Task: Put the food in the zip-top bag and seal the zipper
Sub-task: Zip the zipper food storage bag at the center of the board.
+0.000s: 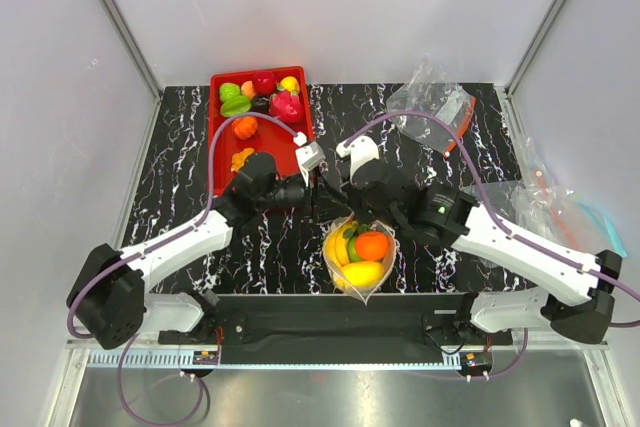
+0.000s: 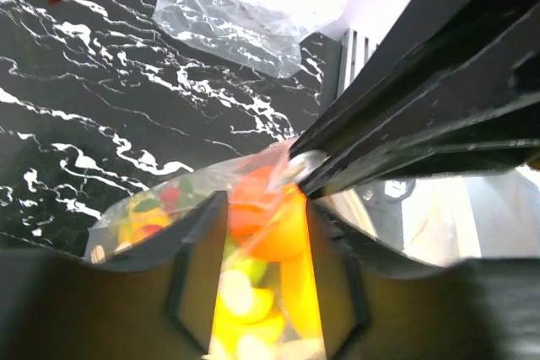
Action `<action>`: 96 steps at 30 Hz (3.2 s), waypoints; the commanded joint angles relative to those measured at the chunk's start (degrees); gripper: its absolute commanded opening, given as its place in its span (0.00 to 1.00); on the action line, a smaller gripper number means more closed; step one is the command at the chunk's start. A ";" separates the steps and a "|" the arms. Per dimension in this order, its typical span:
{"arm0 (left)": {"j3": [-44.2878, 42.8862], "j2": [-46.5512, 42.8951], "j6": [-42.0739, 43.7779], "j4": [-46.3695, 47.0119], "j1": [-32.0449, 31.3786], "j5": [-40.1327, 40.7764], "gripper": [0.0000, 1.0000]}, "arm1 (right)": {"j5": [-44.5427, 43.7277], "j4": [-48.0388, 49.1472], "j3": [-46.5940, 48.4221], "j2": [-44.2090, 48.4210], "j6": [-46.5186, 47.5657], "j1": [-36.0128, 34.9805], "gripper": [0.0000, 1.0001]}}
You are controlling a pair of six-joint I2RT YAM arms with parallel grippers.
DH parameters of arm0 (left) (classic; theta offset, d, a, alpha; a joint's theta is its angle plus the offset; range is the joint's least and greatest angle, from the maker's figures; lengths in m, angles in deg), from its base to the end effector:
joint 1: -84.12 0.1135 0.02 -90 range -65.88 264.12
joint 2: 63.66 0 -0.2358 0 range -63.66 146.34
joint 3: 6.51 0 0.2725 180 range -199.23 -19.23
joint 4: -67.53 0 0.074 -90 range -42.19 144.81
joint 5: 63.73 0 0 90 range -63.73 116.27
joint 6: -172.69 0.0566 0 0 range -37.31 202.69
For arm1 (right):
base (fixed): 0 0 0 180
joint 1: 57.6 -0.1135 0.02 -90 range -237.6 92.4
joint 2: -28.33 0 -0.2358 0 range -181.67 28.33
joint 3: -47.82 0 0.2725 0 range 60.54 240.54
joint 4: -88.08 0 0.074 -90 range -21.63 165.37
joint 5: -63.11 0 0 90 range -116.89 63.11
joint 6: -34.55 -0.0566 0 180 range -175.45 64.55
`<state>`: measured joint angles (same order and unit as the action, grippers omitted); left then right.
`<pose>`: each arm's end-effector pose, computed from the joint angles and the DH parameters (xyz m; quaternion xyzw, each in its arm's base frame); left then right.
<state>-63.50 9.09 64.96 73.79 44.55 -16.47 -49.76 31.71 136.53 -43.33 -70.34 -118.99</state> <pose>0.2271 -0.2375 0.2456 0.3658 0.6533 -0.5326 0.3947 0.1648 0.2563 0.3373 -0.2717 0.8474 0.1181 0.4406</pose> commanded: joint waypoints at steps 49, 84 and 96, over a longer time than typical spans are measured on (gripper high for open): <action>-2.05 -8.24 -10.55 9.75 -0.86 -3.93 0.00 | 9.87 10.17 -7.34 14.35 5.32 -0.05 0.00; 1.64 -2.17 -14.51 2.55 9.77 6.09 0.00 | 16.71 -8.99 -7.16 8.02 1.45 -0.05 0.00; 2.00 -1.03 -15.92 -0.70 14.17 7.41 0.00 | 21.46 -12.33 -10.68 12.68 -2.33 0.04 0.00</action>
<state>-60.96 7.84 48.50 71.67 56.79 -13.65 -32.89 23.97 125.97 -32.23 -71.15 -118.79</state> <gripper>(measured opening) 0.005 0.131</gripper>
